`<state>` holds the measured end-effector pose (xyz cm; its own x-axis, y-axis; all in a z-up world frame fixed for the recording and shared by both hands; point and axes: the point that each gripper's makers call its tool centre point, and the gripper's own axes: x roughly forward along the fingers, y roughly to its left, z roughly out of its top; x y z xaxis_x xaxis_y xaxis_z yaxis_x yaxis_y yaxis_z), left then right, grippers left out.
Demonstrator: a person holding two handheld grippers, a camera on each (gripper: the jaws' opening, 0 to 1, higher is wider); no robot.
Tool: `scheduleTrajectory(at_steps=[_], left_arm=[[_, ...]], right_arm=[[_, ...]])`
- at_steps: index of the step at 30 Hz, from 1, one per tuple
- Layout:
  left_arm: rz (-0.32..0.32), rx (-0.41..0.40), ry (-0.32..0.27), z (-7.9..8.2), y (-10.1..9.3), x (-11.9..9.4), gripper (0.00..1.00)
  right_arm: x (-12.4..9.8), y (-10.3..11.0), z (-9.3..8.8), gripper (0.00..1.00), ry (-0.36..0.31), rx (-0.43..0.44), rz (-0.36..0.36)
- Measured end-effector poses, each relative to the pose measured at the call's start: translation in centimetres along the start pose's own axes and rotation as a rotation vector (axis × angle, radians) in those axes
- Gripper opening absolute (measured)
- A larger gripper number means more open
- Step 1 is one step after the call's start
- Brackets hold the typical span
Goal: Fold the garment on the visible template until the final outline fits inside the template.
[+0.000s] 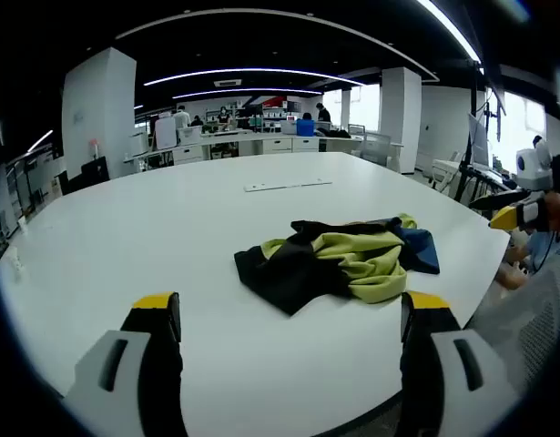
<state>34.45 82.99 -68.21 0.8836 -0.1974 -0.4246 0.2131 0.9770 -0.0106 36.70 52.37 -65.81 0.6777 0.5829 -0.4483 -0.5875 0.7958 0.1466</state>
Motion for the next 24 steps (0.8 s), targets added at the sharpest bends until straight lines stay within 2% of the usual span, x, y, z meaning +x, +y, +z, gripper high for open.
scheduleTrajectory(at_steps=[24], left_arm=[[-0.009, 0.001, 0.022, 0.1, -1.1, -0.5, 0.98]], right_arm=[[-0.2, -0.8, -0.1, 0.99, 0.001, 0.007, -0.008]])
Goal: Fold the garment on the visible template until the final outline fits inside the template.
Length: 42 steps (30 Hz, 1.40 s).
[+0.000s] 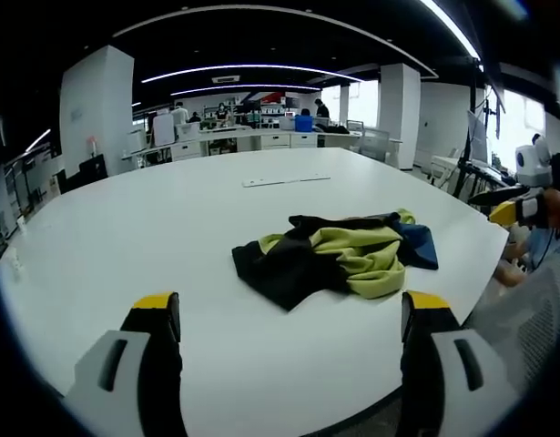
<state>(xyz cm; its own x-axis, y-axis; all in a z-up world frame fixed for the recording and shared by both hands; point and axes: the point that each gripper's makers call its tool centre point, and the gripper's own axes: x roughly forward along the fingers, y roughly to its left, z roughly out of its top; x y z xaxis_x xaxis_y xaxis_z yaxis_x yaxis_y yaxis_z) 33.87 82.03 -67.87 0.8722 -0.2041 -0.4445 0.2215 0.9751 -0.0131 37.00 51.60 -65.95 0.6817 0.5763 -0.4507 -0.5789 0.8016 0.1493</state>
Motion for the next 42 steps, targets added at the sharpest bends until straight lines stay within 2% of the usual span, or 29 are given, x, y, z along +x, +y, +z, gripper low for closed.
scheduleTrajectory(at_steps=[20, 42], left_arm=[[-0.009, -0.001, -0.013, 0.28, 0.04, -0.01, 0.97], [-0.014, 0.017, 0.002, -0.03, -0.03, 0.1, 0.94]], right_arm=[[-0.38, -0.07, -0.47, 0.99, 0.005, 0.009, -0.009], [-0.48, -0.41, -0.69, 0.99, 0.003, 0.016, -0.022]])
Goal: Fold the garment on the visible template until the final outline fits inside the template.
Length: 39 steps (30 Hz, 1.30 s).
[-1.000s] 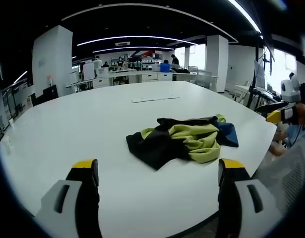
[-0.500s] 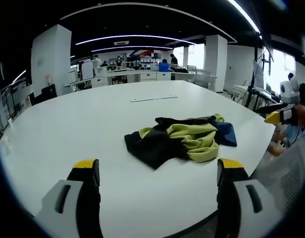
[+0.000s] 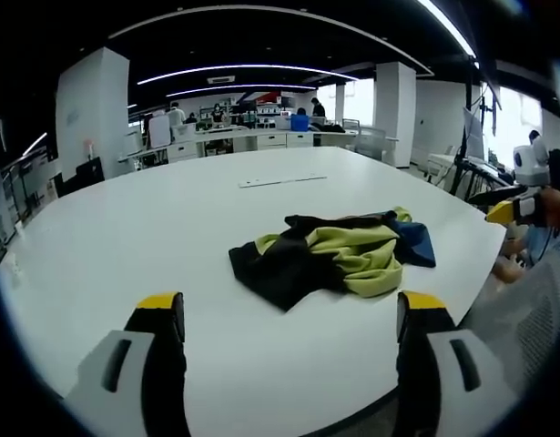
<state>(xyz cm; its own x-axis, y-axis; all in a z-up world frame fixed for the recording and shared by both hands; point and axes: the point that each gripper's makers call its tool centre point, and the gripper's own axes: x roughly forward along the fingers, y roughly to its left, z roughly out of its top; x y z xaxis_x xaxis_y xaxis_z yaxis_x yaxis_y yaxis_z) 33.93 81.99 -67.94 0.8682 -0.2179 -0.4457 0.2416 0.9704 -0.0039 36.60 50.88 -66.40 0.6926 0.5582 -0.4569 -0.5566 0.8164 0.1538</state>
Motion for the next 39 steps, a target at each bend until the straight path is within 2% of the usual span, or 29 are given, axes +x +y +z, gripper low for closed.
scheduleTrajectory(at_steps=[9, 17, 23, 27, 33, 39], left_arm=[[-0.015, 0.013, 0.015, -0.2, -0.3, 0.2, 0.91], [-0.021, 0.028, 0.005, 0.3, -0.5, 0.3, 0.88], [-0.028, 0.047, -0.015, 1.9, -0.9, 0.9, 0.85], [-0.05, 0.054, -0.025, 3.1, -1.4, 1.5, 0.78], [-0.065, 0.065, -0.021, 4.1, -1.7, 2.9, 0.7], [-0.066, 0.07, -0.013, 5.1, -2.1, 4.2, 0.62]], right_arm=[[0.1, 0.0, -0.2, 0.99, 0.005, 0.004, -0.003], [0.5, -0.1, 0.3, 0.97, 0.001, -0.006, 0.004], [1.0, -0.4, 1.0, 0.95, 0.004, -0.028, 0.031], [1.5, -0.9, 1.7, 0.88, -0.004, -0.035, 0.039], [2.3, -1.5, 2.2, 0.78, -0.01, -0.041, 0.051], [3.2, -1.8, 2.7, 0.71, 0.001, -0.004, 0.1]])
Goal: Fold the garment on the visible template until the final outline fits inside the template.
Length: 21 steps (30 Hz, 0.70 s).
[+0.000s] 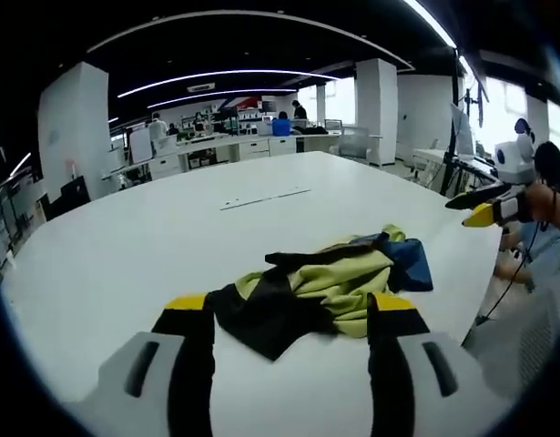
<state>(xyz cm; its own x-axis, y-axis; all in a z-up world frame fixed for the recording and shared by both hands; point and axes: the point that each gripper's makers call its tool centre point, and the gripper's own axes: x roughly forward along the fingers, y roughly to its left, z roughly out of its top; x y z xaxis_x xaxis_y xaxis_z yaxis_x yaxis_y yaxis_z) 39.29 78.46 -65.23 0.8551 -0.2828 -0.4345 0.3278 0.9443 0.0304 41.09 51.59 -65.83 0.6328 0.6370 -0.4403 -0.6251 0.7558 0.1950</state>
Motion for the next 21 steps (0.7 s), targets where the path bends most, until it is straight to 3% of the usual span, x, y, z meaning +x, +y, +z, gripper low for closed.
scheduleTrajectory(at_steps=[12, 21], left_arm=[[-0.001, 0.008, 0.011, 1.7, 0.2, 3.6, 0.46], [-0.004, 0.035, 0.047, 1.4, 0.7, 7.0, 0.41]], right_arm=[[3.0, -0.8, 0.7, 0.53, 0.033, -0.063, 0.048], [6.0, -1.6, 0.8, 0.48, 0.054, -0.1, 0.061]])
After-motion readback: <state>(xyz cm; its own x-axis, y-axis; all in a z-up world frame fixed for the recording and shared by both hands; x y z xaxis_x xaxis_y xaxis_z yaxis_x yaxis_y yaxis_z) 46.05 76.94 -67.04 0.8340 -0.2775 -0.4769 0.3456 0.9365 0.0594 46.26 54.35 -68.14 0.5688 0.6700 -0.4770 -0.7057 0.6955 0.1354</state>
